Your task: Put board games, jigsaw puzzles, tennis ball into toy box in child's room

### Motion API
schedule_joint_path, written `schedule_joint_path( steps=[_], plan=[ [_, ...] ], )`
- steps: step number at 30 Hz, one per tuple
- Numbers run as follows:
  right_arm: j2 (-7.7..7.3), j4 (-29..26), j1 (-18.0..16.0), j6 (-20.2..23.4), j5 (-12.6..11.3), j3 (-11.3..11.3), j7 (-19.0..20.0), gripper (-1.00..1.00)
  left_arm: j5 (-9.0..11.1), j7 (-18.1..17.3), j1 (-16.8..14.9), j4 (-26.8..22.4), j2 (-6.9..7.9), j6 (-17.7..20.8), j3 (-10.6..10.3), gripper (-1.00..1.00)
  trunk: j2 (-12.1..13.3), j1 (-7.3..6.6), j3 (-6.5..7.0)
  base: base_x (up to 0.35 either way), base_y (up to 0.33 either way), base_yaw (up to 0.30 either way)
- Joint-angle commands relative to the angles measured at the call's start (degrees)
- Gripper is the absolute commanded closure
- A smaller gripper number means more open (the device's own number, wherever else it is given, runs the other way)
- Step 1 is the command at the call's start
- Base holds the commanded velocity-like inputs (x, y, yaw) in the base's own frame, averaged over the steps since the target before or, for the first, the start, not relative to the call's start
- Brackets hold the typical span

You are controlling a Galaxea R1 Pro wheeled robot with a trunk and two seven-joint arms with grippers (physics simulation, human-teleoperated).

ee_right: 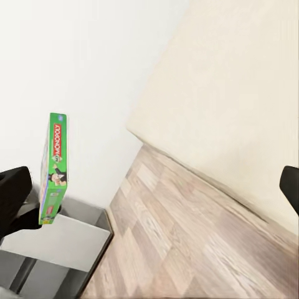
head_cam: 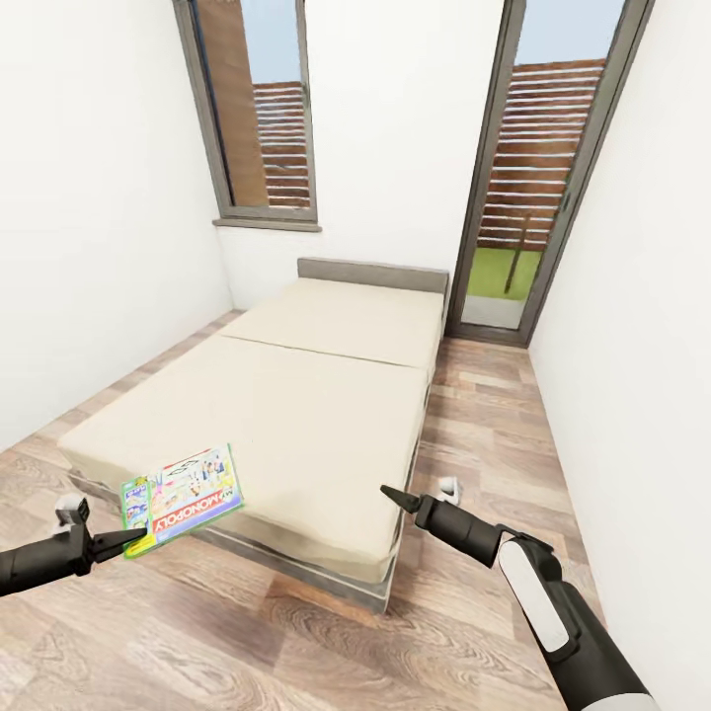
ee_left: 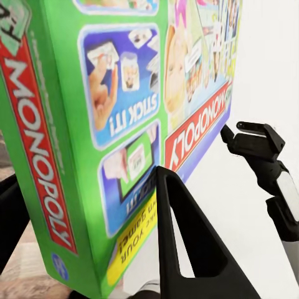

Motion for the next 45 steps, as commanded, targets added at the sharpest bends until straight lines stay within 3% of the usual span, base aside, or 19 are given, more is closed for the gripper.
schedule_joint_path(
  steps=[1,6,11,31,37,45],
  plan=[
    [-0.02,-0.02,-0.02,0.35,-0.41,0.14,-0.1,-1.0,0.0,-0.25,-0.05,0.0,-0.01,0.59,0.0,1.0,0.39,-0.23,0.14,0.0,0.0,0.291],
    [0.16,0.05,-0.04,0.13,-0.29,3.26,-0.25,-1.0,-0.03,-0.25,-0.08,0.0,-0.01,0.59,0.0,1.0,2.4,-1.33,1.03,0.0,0.0,0.291],
    [0.81,0.1,-0.1,0.13,-0.36,5.13,-3.98,-1.0,-0.08,-0.25,-0.07,0.0,-0.07,0.59,-0.05,1.0,4.4,-2.43,1.93,0.0,0.0,0.291],
    [1.26,0.04,-0.04,0.18,-0.41,5.54,-5.49,-1.0,-0.23,-0.25,-0.02,0.32,0.06,0.27,-0.05,1.0,12.43,-6.82,5.52,0.0,0.0,0.291],
    [1.3,-0.02,-0.08,0.1,-0.41,5.54,-5.51,-1.0,-0.18,-0.25,-0.02,0.48,1.44,0.27,-0.06,1.0,14.83,-8.14,6.6,0.0,0.0,0.291],
    [1.27,-0.03,-0.04,0.09,-0.41,5.54,-5.55,-1.0,-0.25,-0.25,-0.02,0.53,1.68,0.21,0.0,1.0,18.04,-9.9,8.04,0.0,0.0,0.291]
  ],
)
